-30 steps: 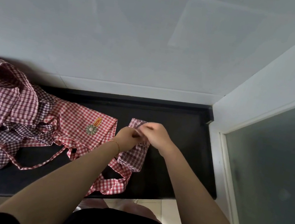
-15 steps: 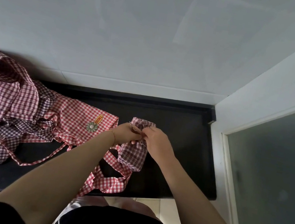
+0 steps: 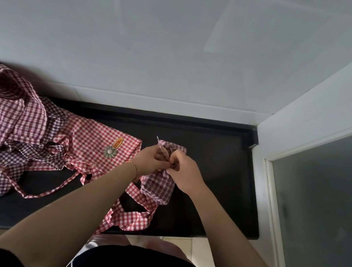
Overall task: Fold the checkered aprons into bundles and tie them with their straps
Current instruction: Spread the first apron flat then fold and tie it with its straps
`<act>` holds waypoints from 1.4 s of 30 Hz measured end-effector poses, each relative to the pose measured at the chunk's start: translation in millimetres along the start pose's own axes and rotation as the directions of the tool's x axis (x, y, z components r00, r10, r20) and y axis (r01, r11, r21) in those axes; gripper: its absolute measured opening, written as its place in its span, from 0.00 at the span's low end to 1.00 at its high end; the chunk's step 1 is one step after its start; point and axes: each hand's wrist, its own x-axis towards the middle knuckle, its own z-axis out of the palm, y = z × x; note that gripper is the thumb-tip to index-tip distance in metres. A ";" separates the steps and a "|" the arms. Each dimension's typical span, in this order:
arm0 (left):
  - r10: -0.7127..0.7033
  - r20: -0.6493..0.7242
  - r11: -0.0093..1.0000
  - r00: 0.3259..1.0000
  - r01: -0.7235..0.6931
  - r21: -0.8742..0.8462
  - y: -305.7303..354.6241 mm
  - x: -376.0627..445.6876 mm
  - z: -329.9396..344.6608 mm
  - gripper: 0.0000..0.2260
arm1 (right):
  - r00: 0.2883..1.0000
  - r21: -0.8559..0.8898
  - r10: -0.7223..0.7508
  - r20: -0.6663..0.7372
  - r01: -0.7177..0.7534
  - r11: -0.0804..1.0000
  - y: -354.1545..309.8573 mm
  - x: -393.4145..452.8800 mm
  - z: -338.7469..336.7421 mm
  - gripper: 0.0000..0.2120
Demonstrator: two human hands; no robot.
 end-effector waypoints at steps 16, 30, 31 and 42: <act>-0.084 -0.049 0.913 0.995 0.096 0.397 20.6 1.0 4.0 0.06 | 0.985 -0.168 0.038 -0.169 -0.067 0.984 -6.5 -4.5 16.2 0.06; 0.233 -0.170 0.821 0.957 -0.100 0.562 -3.4 -16.6 24.2 0.07 | 0.904 0.017 0.335 0.265 -0.351 0.936 -16.3 14.7 -11.3 0.06; 0.265 -0.189 0.828 0.946 -0.122 0.547 -7.8 -18.5 25.6 0.06 | 0.854 0.187 0.395 0.339 -0.472 0.861 -15.1 16.0 -15.0 0.06; 0.332 -0.265 0.892 0.905 -0.210 0.400 -14.5 -20.0 15.9 0.06 | 0.719 0.604 0.456 0.524 -0.692 0.396 -10.2 18.7 -19.0 0.04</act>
